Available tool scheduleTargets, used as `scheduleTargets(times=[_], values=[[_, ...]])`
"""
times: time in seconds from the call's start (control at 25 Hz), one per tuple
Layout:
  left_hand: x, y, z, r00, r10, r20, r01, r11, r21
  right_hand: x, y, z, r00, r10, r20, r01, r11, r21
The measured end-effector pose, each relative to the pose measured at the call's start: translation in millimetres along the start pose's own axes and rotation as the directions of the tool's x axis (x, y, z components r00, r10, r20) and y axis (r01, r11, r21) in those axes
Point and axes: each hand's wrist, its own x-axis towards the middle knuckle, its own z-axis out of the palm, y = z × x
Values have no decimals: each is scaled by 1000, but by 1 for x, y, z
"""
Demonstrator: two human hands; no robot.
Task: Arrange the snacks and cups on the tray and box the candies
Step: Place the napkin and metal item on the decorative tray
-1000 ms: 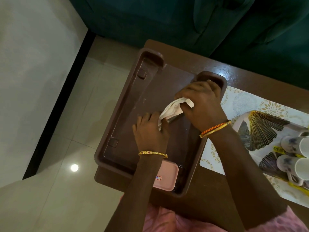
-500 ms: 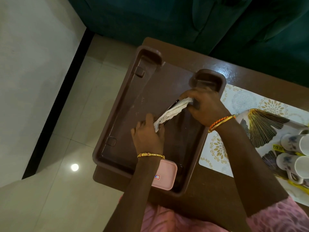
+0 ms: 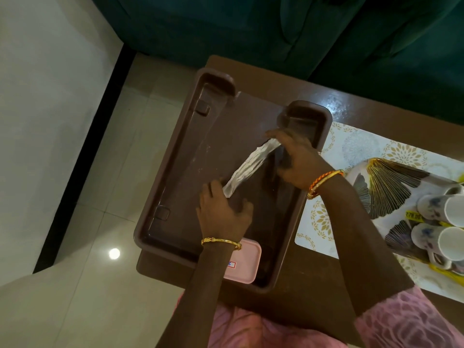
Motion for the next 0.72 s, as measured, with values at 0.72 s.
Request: scheduleTargets(times=[0.72], values=[[-17, 130, 16, 813, 581, -42, -582, 813, -4, -106, 85, -72, 883, 93, -460, -11, 984, 178]])
